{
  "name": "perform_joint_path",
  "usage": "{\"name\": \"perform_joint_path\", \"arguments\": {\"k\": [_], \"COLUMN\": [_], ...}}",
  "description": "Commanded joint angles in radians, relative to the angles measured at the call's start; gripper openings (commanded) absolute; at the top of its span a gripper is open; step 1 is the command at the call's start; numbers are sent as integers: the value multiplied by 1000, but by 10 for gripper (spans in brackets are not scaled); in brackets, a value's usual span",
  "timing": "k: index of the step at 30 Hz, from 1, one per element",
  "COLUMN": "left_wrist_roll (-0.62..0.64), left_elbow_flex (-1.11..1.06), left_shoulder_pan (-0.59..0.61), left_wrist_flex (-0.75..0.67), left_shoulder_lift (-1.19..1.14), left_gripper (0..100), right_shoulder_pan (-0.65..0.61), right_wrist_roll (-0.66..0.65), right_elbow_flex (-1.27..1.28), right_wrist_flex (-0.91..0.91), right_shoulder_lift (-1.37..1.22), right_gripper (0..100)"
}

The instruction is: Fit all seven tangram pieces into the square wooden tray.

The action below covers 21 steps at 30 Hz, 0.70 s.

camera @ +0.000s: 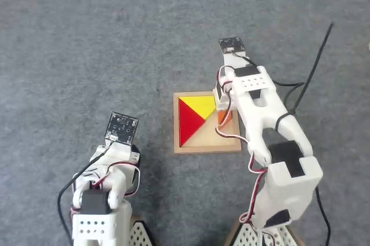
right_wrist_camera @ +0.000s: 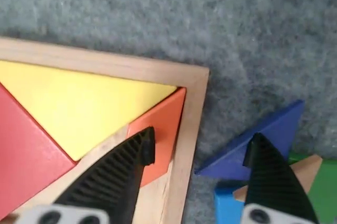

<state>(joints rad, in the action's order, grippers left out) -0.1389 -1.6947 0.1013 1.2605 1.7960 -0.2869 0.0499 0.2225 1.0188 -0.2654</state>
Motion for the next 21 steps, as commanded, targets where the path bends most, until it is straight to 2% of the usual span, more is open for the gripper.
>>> {"name": "perform_joint_path", "arguments": {"k": [1, 5, 9, 11, 13, 21], "left_wrist_roll": [-11, -11, -11, -11, -11, -11], "left_elbow_flex": [12, 12, 12, 12, 12, 12], "left_shoulder_pan": [2, 2, 2, 2, 2, 2], "left_wrist_flex": [3, 3, 3, 3, 3, 3], "left_shoulder_lift": [21, 21, 21, 21, 21, 21], "left_gripper": [86, 86, 86, 86, 86, 86], "right_shoulder_pan": [15, 61, 163, 214, 242, 252], "right_wrist_roll": [-12, -12, -18, -74, -109, -106], "right_elbow_flex": [-49, -11, 78, 101, 107, 43], "right_wrist_flex": [1, 30, 45, 59, 59, 48], "right_shoulder_lift": [44, 196, 375, 404, 387, 134], "right_gripper": [275, 274, 274, 274, 274, 274]}}
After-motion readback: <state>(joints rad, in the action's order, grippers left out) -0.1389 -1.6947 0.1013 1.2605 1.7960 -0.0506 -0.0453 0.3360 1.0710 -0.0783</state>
